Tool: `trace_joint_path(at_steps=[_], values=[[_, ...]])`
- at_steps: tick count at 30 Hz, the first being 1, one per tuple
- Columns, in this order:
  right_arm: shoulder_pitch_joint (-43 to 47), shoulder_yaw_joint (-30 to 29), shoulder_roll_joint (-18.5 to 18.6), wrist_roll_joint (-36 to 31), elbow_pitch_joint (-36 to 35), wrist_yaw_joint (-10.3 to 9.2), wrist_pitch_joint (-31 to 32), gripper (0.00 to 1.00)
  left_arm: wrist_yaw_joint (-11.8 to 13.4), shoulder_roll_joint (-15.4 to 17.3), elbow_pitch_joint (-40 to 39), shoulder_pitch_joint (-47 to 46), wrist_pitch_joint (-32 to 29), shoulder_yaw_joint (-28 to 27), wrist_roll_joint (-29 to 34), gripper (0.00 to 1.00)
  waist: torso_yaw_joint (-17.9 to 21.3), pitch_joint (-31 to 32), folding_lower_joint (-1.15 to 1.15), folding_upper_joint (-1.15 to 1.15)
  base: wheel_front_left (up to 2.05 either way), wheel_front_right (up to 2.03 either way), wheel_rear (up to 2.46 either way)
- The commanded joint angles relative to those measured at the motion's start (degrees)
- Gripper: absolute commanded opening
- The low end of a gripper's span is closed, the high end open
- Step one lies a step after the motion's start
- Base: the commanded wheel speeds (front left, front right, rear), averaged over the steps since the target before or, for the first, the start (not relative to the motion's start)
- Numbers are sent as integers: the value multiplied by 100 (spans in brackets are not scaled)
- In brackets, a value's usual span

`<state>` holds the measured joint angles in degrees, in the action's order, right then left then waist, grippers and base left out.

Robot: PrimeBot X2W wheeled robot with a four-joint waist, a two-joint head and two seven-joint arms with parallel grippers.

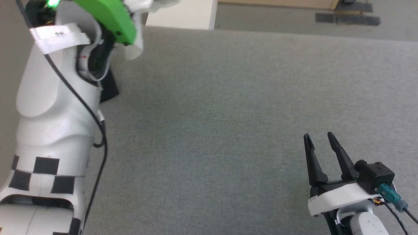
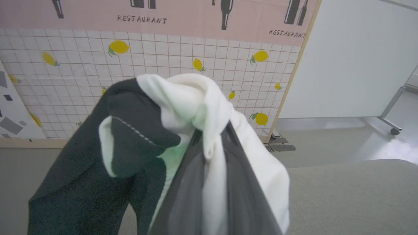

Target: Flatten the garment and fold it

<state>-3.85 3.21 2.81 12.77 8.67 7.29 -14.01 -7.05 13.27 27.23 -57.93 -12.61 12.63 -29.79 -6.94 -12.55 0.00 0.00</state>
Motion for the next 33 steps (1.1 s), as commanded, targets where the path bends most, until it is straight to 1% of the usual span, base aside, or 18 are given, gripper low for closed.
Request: trace_joint_path(at_steps=[1, 5, 10, 12, 16, 19, 22, 23, 24, 27, 30, 32, 33], values=[[4, 2, 7, 62, 45, 20, -53, 100, -41, -32, -186, -76, -14, 181, -218, 0, 358, 467, 0, 0, 0, 0, 0], [124, -59, 7, 73, 134, 20, -81, 100, -42, -128, -682, 61, -63, 728, -724, 0, 652, 681, 0, 0, 0, 0, 0], [248, -233, 7, 59, 160, 20, -92, 100, -43, -431, -710, 664, -155, 1270, -1094, 0, 920, 767, 0, 0, 0, 0, 0], [286, -258, 7, 61, 160, 20, -94, 100, -43, -579, -582, 1027, -211, 1466, -1245, 0, 1035, 781, 0, 0, 0, 0, 0], [336, -249, 7, 75, 143, 20, -97, 100, -43, -751, -121, 1841, -448, 1969, -1428, 0, 1240, 792, 0, 0, 0, 0, 0], [372, -252, 7, 96, 114, 20, -97, 100, -29, -814, 291, 2335, -607, 2295, -1420, 0, 1319, 783, 0, 0, 0, 0, 0], [408, -239, 7, 115, 88, 20, -97, 100, 79, -826, 704, 2678, -801, 2579, -1306, 0, 1358, 798, 0, 0, 0, 0, 0], [426, -246, 7, 123, 79, 20, -97, 100, 108, -856, 820, 2805, -884, 2581, -1410, 15, 1353, 805, 0, 0, 0, 0, 0], [442, -252, 7, 130, 75, 20, -98, 100, 127, -873, 876, 2864, -921, 2587, -1460, 100, 1343, 815, 0, 0, 0, 0, 0], [502, -245, 7, 147, 89, 20, -98, 100, 218, -934, 866, 3024, -848, 2299, -1872, 100, 1291, 906, 0, 0, 0, 0, 0], [555, -323, 7, 149, 109, 20, -98, 100, 273, -955, 533, 3099, -508, 1887, -2230, 100, 1179, 1039, 0, 0, 0, 0, 0], [601, -412, 7, 151, 121, 20, -98, 100, 338, -881, 247, 3117, -276, 1654, -2316, 100, 1072, 1135, 0, 0, 0, 0, 0], [638, -438, 7, 63, 115, 20, -98, 100, 423, -737, -82, 3139, 6, 1393, -2350, 100, 979, 1222, 0, 0, 0, 0, 0]])
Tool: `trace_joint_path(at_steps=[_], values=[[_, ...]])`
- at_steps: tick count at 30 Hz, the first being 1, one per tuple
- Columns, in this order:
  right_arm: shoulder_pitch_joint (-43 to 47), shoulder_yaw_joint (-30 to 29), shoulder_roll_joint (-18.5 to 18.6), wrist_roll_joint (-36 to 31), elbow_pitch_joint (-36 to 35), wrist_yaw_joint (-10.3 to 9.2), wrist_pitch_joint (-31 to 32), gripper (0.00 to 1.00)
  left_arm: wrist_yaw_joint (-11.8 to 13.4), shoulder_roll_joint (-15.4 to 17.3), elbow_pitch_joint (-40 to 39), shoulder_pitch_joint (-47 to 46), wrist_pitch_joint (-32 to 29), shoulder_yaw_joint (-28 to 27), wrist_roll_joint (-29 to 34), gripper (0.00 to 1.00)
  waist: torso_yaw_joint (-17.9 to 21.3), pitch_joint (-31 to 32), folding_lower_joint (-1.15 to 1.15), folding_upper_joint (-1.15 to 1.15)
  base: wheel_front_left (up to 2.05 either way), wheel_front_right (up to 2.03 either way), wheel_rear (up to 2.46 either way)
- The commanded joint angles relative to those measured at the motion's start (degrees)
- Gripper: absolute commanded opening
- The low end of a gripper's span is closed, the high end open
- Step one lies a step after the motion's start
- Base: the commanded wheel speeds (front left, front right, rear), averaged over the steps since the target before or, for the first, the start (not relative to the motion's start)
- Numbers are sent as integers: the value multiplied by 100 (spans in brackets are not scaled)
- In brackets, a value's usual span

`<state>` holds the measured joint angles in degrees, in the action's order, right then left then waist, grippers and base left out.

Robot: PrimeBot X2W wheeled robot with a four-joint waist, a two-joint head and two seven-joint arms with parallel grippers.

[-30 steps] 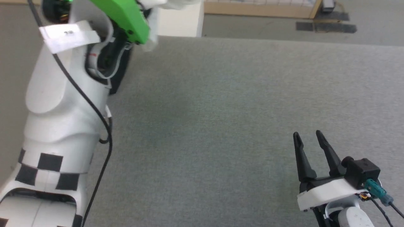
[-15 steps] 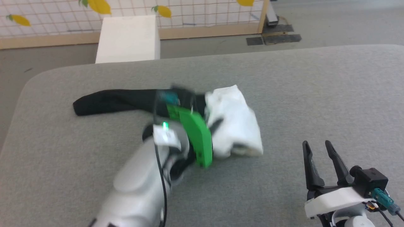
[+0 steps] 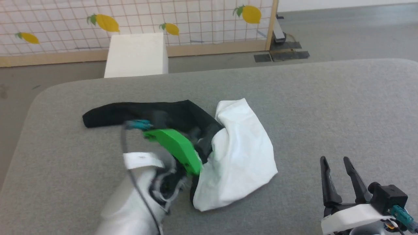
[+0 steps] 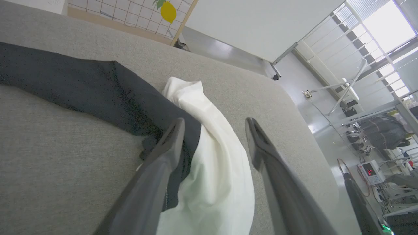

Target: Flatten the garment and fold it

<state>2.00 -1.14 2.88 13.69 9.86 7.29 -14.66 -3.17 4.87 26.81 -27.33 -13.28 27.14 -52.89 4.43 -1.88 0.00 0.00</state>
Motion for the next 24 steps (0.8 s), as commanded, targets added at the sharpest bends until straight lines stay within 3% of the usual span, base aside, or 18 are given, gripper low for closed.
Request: trace_joint_path(at_steps=[1, 6, 10, 14, 19, 24], values=[[77, -23, -1, -37, 2, 20, -33, 100, 77, 182, -236, 102, 279, -225, -54, 100, -209, 208, 0, 0, 0, 0, 0], [143, -68, -1, 4, 46, 20, -33, 100, 343, 703, -932, 369, 1344, -830, 286, 100, -413, 376, 0, 0, 0, 0, 0], [132, 6, -1, 73, 179, 20, 102, 100, 700, 1281, -1167, 832, 2333, -1052, 1072, 100, -525, 452, 0, 0, 0, 0, 0], [124, 7, -1, 91, 242, 20, 262, 100, 1028, 1515, -1416, 1482, 2727, -1088, 1681, 100, -633, 508, 0, 0, 0, 0, 0], [102, 2, -1, 77, 298, 20, 450, 100, 1399, 1347, -1740, 2422, 2820, -1349, 2010, 100, -705, 473, 0, 0, 0, 0, 0], [-130, -11, -1, 189, 314, 20, 770, 100, 1397, 998, -2053, 2942, 2825, -1613, 2192, 100, -785, 292, 0, 0, 0, 0, 0]])
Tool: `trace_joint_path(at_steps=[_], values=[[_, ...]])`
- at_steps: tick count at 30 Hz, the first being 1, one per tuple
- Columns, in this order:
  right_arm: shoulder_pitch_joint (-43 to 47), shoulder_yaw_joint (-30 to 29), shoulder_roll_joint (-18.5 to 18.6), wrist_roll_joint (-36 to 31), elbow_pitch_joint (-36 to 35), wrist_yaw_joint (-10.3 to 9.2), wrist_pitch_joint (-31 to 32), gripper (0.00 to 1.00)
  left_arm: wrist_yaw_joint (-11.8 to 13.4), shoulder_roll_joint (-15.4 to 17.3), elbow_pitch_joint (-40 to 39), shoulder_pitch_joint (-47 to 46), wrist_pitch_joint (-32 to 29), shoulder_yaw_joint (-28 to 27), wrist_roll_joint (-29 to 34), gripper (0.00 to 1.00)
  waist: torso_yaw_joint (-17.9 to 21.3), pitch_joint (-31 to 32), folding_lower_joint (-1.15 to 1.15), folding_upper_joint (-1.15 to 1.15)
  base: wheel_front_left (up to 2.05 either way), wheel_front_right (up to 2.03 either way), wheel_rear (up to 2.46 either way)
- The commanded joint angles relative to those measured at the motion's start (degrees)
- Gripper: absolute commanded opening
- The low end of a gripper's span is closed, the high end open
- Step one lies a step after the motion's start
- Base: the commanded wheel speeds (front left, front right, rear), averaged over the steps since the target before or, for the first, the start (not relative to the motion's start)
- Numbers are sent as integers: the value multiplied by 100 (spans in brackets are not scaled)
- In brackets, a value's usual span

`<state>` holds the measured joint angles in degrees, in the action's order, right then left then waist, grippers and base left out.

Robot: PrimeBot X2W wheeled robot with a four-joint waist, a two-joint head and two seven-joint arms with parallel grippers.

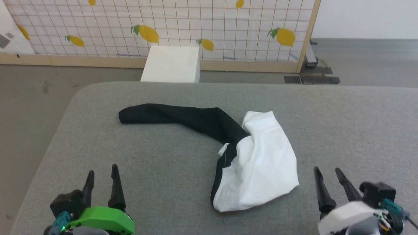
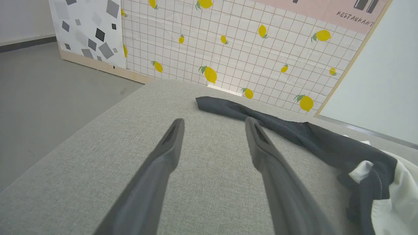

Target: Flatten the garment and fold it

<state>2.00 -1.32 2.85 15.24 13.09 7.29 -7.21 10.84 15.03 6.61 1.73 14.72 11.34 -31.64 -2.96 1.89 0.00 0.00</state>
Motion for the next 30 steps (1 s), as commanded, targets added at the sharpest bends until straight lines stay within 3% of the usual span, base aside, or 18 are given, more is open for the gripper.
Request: trace_joint_path(at_steps=[1, 9, 18, 26, 30], values=[[-266, 32, 3, 11, -29, 20, 164, 100, -32, -84, -81, 86, 26, -88, 117, 100, -66, -150, 0, 0, 0, 0, 0], [-2267, 781, 3, -454, 176, 20, 2267, 100, -367, -537, -297, -35, 27, -327, 470, 100, -367, -805, 0, 0, 0, 0, 0], [-4696, 1771, 3, -1308, 1748, 20, 4530, 100, -855, -945, -237, -643, 28, -297, 828, 100, -1132, -1729, 0, 0, 0, 0, 0], [-5594, 1680, 54, -2268, 2959, 20, 5094, 100, -1152, -1185, -74, -994, 28, -180, 878, 100, -1822, -2455, 0, 0, 0, 0, 0], [-5602, 1651, 63, -2389, 3413, 20, 5073, 100, -1211, -1210, -18, -1055, 28, -142, 817, 100, -1941, -2572, 0, 0, 0, 0, 0]])
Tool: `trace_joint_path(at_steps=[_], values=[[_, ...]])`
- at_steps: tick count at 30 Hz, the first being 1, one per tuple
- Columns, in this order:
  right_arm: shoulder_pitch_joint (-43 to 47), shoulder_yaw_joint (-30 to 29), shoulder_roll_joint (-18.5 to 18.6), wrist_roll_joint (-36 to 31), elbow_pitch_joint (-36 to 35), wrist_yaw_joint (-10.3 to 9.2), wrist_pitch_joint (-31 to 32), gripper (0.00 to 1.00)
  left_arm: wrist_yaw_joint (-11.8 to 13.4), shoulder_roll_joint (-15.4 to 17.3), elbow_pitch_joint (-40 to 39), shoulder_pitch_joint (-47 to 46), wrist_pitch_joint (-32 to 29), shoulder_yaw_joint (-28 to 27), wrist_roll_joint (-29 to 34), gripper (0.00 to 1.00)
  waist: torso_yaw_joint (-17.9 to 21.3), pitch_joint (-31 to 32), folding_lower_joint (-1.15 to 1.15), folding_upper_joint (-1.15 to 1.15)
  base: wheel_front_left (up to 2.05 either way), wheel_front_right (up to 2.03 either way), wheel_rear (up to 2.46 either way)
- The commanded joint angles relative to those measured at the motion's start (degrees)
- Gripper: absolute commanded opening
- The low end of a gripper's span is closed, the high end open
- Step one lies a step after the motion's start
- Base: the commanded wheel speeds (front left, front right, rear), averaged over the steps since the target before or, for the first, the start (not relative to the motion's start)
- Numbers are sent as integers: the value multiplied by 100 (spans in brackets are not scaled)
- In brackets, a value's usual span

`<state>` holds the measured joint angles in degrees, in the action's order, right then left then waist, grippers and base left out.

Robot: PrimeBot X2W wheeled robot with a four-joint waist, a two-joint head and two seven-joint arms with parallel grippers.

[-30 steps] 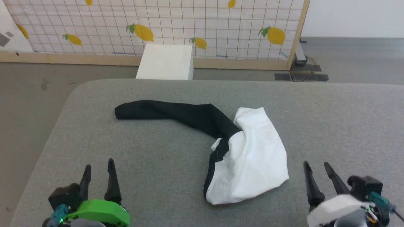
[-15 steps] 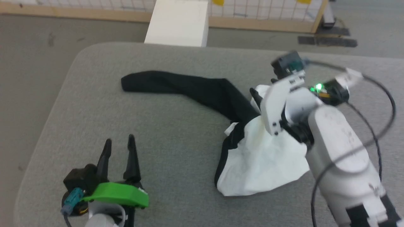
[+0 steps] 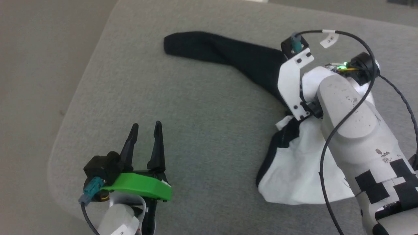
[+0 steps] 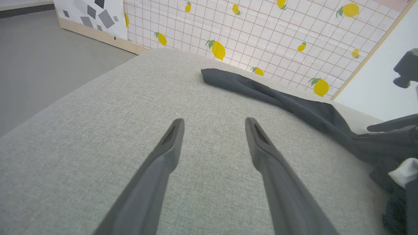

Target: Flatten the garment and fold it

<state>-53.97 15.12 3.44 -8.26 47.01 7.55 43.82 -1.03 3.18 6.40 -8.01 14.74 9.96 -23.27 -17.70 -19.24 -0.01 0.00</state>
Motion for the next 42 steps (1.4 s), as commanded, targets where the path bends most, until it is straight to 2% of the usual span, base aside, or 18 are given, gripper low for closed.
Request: trace_joint_path(at_steps=[1, 4, 5, 6, 9, 15, 21, 24, 28, 31, 33, 37, 41, 42], values=[[16, 19, -4, -17, 94, -6, -63, 100, -15, -26, -3, -78, 26, 10, -57, 100, -467, -461, 1, 0, 0, 0, 0], [18, 80, -26, 77, 245, -6, -195, 100, 41, -28, 7, -64, 26, 46, -132, 100, -414, -410, 1, 0, 0, 0, 0], [-6, 105, -31, 154, 291, -6, -280, 31, 50, -28, 21, -67, 26, 65, -136, 100, -388, -359, 1, 0, 0, 0, 0], [-44, 135, -36, 242, 308, -6, -396, 0, 56, -28, 28, -73, 26, 77, -117, 100, -352, -298, 1, 0, 0, 0, 0], [-164, 64, -45, 543, 254, -6, -760, 0, 72, -29, 33, -46, 26, 57, -74, 100, -189, -68, 1, 0, 0, 0, 0], [-405, -534, -44, 1222, -207, -6, -1661, 0, 82, -29, 61, 119, 26, -54, 99, 100, 233, 478, 1, 0, 0, 0, 0], [-55, -1365, 397, 1675, -1116, -6, -2313, 0, 54, -30, 91, 403, 26, -185, 300, 100, 720, 992, 1, 0, 0, 0, 0], [556, -2039, 715, 1788, -1842, -6, -2379, 0, 51, -30, 81, 576, 26, -283, 380, 100, 996, 1208, 1, 0, 0, 0, 0], [1733, -3306, 954, 1796, -2869, -6, -2159, 0, 56, -29, 91, 748, 26, -359, 439, 100, 1258, 1382, 1, 0, 0, 0, 0], [2792, -4479, 845, 1541, -3525, -6, -1857, 0, 51, -29, 101, 798, 26, -357, 442, 100, 1356, 1450, 1, 0, 0, 0, 0], [3390, -5058, 576, 1436, -3841, -6, -1659, 0, 48, -29, 116, 801, 26, -346, 437, 100, 1400, 1470, 1, 0, 0, 0, 0], [4311, -5589, 105, 1373, -4107, -6, -1443, 0, 31, -29, 186, 790, 26, -305, 410, 100, 1436, 1504, 1, 0, 0, 0, 0], [4771, -5634, -38, 1353, -3959, -6, -1532, 0, 15, -29, 284, 797, 26, -286, 359, 100, 1439, 1558, 1, 0, 0, 0, 0], [4785, -5568, -46, 1415, -3930, -6, -1640, 43, 13, -29, 304, 805, 26, -289, 348, 100, 1447, 1582, 1, 0, 0, 0, 0]])
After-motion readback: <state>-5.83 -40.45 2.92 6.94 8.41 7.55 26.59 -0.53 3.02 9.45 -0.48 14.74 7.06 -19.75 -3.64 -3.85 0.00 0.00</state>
